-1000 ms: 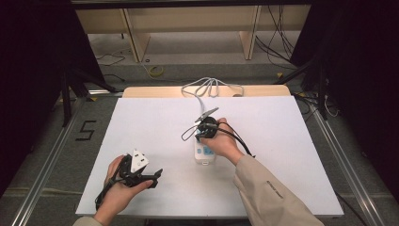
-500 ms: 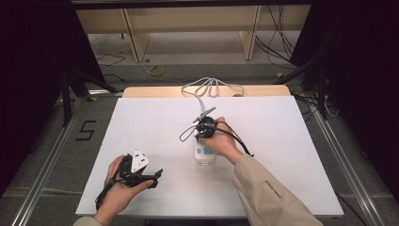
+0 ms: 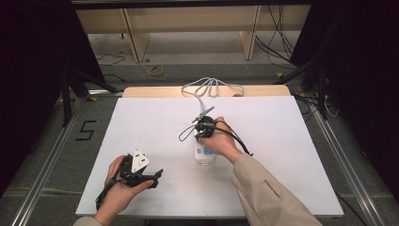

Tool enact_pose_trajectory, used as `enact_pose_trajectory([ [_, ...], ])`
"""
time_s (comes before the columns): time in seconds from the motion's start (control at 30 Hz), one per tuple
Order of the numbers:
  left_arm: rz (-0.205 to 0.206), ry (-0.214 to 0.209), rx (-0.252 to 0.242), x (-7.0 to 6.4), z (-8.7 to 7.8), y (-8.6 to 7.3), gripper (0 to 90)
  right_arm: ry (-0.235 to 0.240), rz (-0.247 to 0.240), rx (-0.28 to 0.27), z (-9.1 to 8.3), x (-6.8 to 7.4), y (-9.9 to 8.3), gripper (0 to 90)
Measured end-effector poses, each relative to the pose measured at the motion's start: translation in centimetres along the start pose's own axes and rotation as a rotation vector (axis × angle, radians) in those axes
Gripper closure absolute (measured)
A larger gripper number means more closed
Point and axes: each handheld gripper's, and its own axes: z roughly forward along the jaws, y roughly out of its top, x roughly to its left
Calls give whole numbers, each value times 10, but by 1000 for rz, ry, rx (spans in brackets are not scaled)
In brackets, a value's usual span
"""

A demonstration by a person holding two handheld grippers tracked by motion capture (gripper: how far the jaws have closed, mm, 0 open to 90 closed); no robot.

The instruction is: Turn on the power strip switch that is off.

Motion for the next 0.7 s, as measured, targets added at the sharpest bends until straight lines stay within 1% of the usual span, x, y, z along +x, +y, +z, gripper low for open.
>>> enact_pose_trajectory([
  [0.37,2,-1,-2,0,1,0,173,-4,2,13,0,1,2,900],
  [0.4,1,-1,-2,0,1,0,173,-4,-5,14,0,0,2,900],
  [0.5,1,-1,-1,0,1,0,173,-1,9,15,0,0,2,900],
  [0.7,1,-3,0,-1,1,0,173,3,4,20,0,0,3,900],
])
